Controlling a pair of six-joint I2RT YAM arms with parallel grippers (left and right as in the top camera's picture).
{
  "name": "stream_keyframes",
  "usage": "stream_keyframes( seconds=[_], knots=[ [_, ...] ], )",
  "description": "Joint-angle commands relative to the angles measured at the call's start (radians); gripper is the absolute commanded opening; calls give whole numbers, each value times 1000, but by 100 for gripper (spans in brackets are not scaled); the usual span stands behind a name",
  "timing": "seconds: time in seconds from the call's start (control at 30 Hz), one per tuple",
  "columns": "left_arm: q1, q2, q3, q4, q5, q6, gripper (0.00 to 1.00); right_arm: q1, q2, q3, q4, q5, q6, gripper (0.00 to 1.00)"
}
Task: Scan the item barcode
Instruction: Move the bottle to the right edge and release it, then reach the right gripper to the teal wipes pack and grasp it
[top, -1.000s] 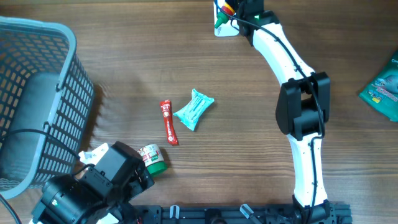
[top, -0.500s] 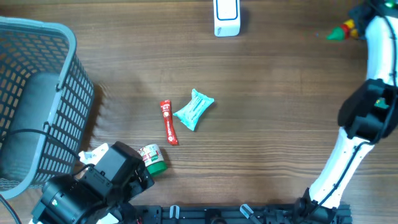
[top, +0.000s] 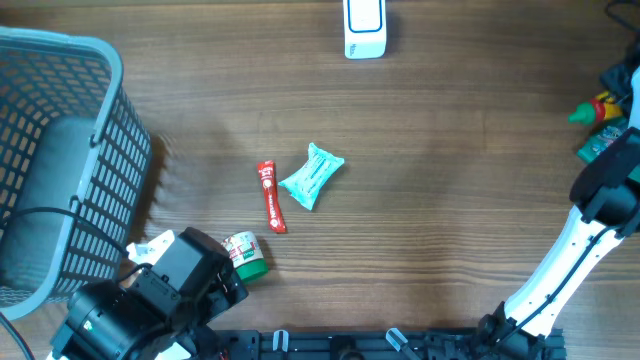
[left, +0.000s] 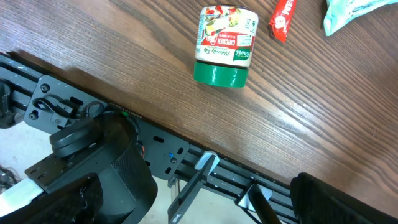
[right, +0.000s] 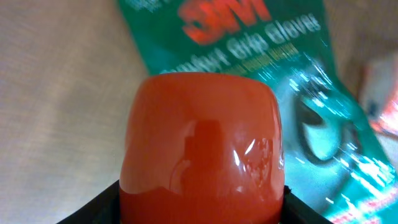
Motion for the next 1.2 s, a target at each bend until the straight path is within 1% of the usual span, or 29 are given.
stream_keyframes(
  seconds=[0.0, 0.07, 0.1, 0.13, 0.2, 0.27, 0.33, 0.37, 0.4, 0.53, 0.57, 0.6, 0.67, 0.83, 0.9, 0.93, 0.97, 1.0, 1.03, 1.1, 1.13, 1.17],
  knots=[
    [1, -5, -1, -1, -6, -14, 100, 2, 1, -43, -40, 88, -17, 67],
    [1, -5, -1, -1, -6, -14, 100, 2, -2, -43, -68, 90, -21, 78],
    [1, -5, -1, -1, -6, -14, 100, 1, -2, -43, -83, 97, -21, 87],
    [1, -5, -1, -1, -6, -14, 100, 1, -2, -39, -109, 108, -22, 100],
    [1, -5, -1, -1, -6, -14, 100, 1, -13, -3, -166, 120, -22, 100],
    [1, -5, -1, -1, -6, -14, 100, 6, -80, 91, -246, 119, -23, 100],
    [1, -5, -1, -1, -6, -14, 100, 12, -178, 127, -282, 92, -14, 100],
    [1, -5, -1, -1, -6, -14, 100, 14, -248, 127, -290, 20, -1, 100],
    [1, -5, -1, -1, -6, -14, 100, 21, -322, 127, -306, -97, 12, 100],
    [1, -5, -1, -1, -6, -14, 100, 82, -460, 127, -399, -427, 16, 100],
    [1, -5, -1, -1, -6, -14, 100, 131, -489, 127, -451, -485, 17, 100],
    [1, -5, -1, -1, -6, -14, 100, 163, -499, 127, -483, -493, 34, 100],
    [1, -5, -1, -1, -6, -14, 100, 293, -504, 118, -609, -493, 69, 100],
    [1, -5, -1, -1, -6, -14, 100, 608, -501, 37, -623, -522, 57, 100],
    [1, -5, -1, -1, -6, -14, 100, 793, -498, -32, -587, -522, 58, 100],
    [1, -5, -1, -1, -6, -14, 100, 862, -496, -78, -543, -522, 58, 92],
    [1, -5, -1, -1, -6, -14, 100, 921, -492, -135, -489, -523, 63, 89],
    [1, -5, -1, -1, -6, -14, 100, 981, -492, -227, -410, -527, 117, 86],
    [1, -5, -1, -1, -6, -14, 100, 1028, -492, -318, -341, -527, 182, 85],
    [1, -5, -1, -1, -6, -14, 100, 1094, -492, -456, -209, -551, 265, 74],
    [1, -5, -1, -1, -6, -14, 100, 1125, -492, -522, -99, -602, 270, 73],
    [1, -5, -1, -1, -6, -14, 100, 1143, -492, -552, -23, -614, 266, 73]
  ],
)
